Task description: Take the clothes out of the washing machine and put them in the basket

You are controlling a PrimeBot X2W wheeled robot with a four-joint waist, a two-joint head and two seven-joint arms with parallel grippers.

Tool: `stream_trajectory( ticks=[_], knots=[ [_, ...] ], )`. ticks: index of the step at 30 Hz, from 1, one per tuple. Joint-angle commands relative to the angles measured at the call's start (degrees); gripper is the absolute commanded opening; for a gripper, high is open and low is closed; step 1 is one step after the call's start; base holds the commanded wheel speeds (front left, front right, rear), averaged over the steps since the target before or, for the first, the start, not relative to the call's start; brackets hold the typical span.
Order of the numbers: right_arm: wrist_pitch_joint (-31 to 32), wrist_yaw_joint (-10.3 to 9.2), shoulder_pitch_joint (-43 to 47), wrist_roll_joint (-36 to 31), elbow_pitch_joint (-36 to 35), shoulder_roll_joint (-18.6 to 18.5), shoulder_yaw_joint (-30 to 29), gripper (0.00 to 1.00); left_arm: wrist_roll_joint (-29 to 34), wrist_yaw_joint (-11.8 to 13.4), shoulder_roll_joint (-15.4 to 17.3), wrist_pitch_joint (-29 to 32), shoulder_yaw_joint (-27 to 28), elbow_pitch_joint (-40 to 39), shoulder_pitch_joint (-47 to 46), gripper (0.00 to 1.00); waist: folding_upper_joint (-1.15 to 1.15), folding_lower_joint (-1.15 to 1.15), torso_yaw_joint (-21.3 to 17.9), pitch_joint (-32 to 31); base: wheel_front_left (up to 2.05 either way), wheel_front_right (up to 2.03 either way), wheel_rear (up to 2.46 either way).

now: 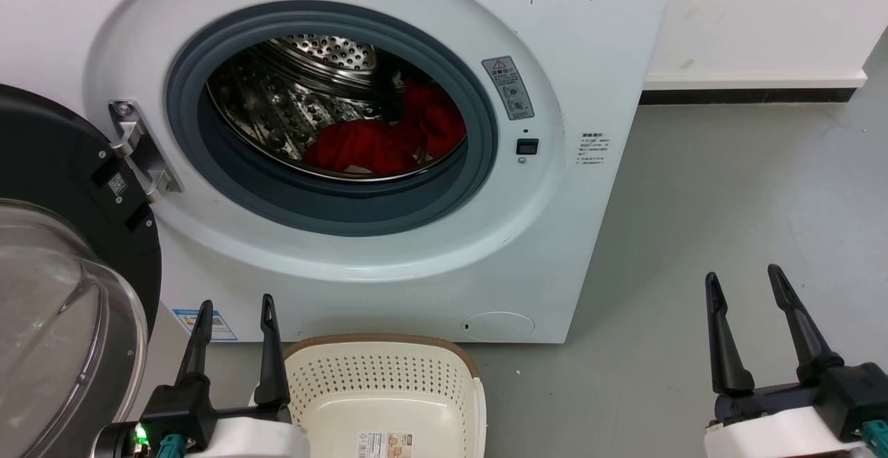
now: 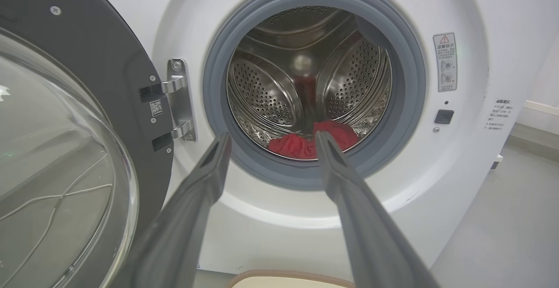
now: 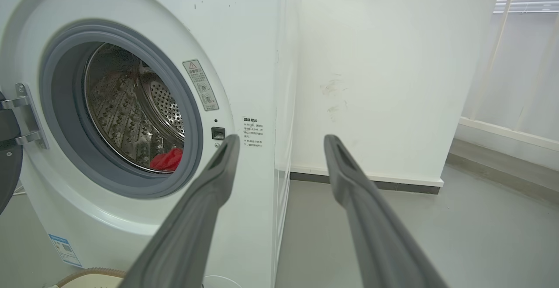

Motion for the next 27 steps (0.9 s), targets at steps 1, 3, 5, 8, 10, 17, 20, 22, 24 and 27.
stream_trajectory(
  ticks=[1,3,5,8,10,17,20,22,24,27],
  knots=[
    [-0.4,-0.04,0.7,-1.1,-0.6,-0.1,0.0,1.0,1.0,0.2,0.1,-0.5,0.2,-0.1,0.5,1.0,0.0,0.0,0.0,0.0,0.0,0.0,0.0],
    [-0.7,-0.04,0.9,-1.9,-0.7,-0.1,0.0,1.0,1.7,0.1,0.0,-0.7,0.2,-0.1,0.7,1.0,0.0,0.0,0.0,-0.1,0.0,0.0,0.0],
    [-1.0,-0.04,1.0,-2.5,-0.7,-0.1,0.2,1.0,2.4,0.1,0.0,-0.9,0.3,-0.1,0.9,1.0,0.0,0.0,0.0,-0.1,0.0,0.0,0.0],
    [-1.2,-0.04,1.1,-3.3,-0.7,-0.1,0.2,1.0,3.5,0.0,-0.1,-1.2,0.4,0.1,1.1,1.0,0.0,0.0,-0.1,-0.2,0.0,0.0,0.0],
    [-1.4,-0.04,1.3,-3.6,-0.7,-0.1,0.2,1.0,4.2,-0.1,-0.1,-1.4,0.4,0.3,1.2,1.0,0.0,0.0,-0.2,-0.2,0.0,0.0,0.0],
    [-1.4,-0.04,1.4,-2.1,0.2,-0.1,0.1,1.0,3.7,-0.5,-0.2,-1.4,0.7,1.3,1.4,1.0,0.0,0.0,-0.4,-0.2,0.0,0.0,0.0],
    [-1.4,-0.04,1.4,-1.8,0.4,-0.1,0.1,1.0,3.5,-0.7,-0.2,-1.4,0.7,1.4,1.3,1.0,0.0,0.0,-0.4,-0.2,0.0,0.0,0.0],
    [-1.4,-0.04,1.4,-1.8,0.5,-0.1,0.1,1.0,3.5,-0.7,-0.2,-1.4,0.6,1.5,1.4,1.0,0.0,0.0,-0.4,-0.2,0.0,0.0,0.0],
    [-1.4,-0.04,1.4,-1.6,0.5,-0.1,0.2,1.0,3.3,-0.7,-0.2,-1.4,0.6,1.6,1.4,1.0,0.0,0.0,-0.4,-0.2,0.0,0.0,0.0],
    [-1.4,-0.04,1.4,-1.6,0.3,-0.1,0.2,1.0,3.1,-0.6,-0.2,-1.4,0.7,1.7,1.5,1.0,0.0,0.0,-0.5,-0.2,0.0,0.0,0.0]
  ],
)
